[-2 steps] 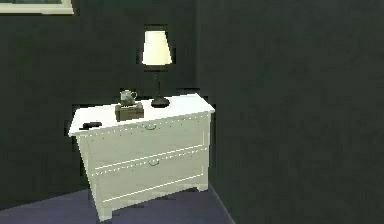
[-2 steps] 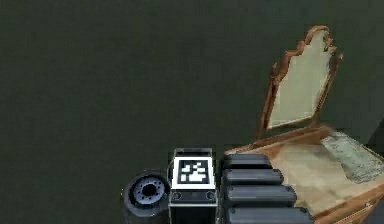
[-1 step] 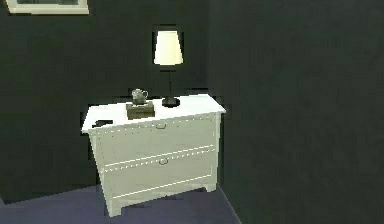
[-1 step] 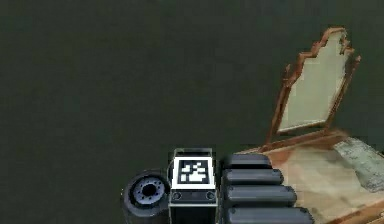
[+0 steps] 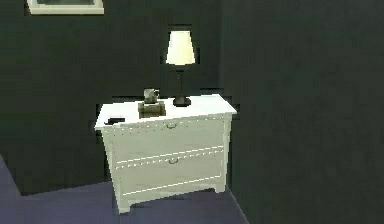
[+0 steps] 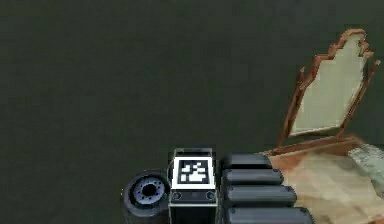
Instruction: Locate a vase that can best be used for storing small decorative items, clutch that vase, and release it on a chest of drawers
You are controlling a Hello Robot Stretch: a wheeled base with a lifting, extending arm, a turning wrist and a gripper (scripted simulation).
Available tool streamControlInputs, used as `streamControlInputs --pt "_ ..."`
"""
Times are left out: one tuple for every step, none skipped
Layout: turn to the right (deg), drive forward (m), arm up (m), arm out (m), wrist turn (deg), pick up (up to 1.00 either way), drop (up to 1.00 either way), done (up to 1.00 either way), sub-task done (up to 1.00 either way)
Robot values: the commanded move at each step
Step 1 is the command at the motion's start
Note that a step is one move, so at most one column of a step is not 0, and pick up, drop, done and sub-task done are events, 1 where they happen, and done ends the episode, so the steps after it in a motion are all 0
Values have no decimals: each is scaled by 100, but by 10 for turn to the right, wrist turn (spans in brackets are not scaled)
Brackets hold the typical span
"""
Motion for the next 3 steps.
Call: streamControlInputs --pt "-450 0 0 0 0 0 0 0 0" --pt "-450 0 0 0 0 0 0 0 0" --pt "-450 0 0 0 0 0 0 0 0"
